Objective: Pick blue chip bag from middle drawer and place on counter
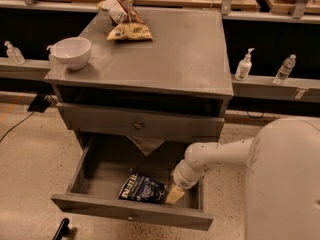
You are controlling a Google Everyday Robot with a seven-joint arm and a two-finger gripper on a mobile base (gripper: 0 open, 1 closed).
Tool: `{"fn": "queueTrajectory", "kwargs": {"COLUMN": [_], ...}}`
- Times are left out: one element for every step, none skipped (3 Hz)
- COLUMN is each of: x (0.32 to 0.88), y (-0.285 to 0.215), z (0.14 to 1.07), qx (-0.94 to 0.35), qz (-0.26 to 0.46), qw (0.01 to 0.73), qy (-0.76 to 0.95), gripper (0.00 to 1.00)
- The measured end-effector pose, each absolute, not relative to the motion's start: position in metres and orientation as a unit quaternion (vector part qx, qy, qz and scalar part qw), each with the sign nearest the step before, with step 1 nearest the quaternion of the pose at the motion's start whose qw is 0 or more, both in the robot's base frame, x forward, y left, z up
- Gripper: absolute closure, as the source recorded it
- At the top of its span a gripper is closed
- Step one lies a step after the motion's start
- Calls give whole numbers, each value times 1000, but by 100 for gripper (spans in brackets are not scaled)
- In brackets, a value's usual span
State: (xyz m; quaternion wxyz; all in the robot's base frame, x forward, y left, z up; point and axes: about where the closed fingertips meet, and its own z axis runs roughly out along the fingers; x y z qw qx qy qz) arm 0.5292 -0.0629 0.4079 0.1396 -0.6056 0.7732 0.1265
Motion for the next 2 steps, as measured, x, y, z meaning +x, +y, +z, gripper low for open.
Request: {"fn": "queueTrajectory", "kwargs": {"x": [535, 542], "y": [-50, -32], "z": [383, 367], "qx": [-613, -620], "qz": [126, 139], "qw": [145, 156], "qy": [767, 756], "gripper": [28, 33]}}
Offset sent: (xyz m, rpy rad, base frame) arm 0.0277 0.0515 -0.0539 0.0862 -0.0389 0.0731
